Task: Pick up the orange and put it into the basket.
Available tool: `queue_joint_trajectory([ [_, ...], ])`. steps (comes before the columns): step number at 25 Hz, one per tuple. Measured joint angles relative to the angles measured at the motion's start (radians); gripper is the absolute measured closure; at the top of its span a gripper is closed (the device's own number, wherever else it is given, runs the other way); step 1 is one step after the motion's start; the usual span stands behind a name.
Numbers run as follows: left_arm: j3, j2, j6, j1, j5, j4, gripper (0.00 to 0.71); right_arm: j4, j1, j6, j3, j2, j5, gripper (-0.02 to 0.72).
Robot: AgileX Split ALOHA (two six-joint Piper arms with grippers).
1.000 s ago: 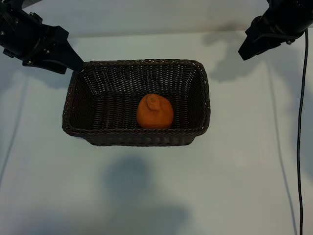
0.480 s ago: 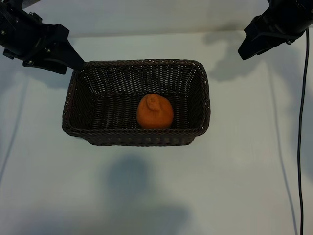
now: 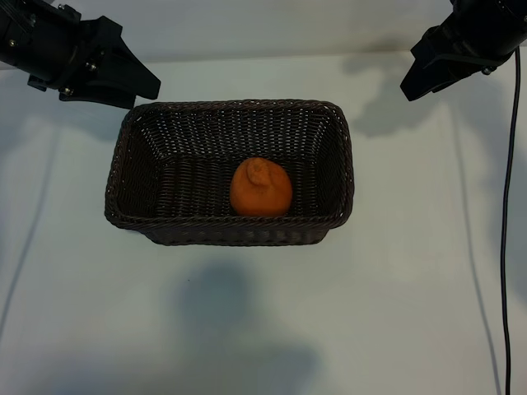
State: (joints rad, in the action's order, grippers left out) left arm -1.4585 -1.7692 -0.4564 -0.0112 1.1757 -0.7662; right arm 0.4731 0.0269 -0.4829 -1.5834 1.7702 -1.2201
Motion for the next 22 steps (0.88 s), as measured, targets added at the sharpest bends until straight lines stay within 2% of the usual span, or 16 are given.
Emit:
queue_joint_trajectory([
  [22, 0.000, 0.000, -0.002, 0.000, 0.000, 0.000, 0.204, -0.013, 0.000, 0.000, 0.000, 0.000, 0.000, 0.300],
])
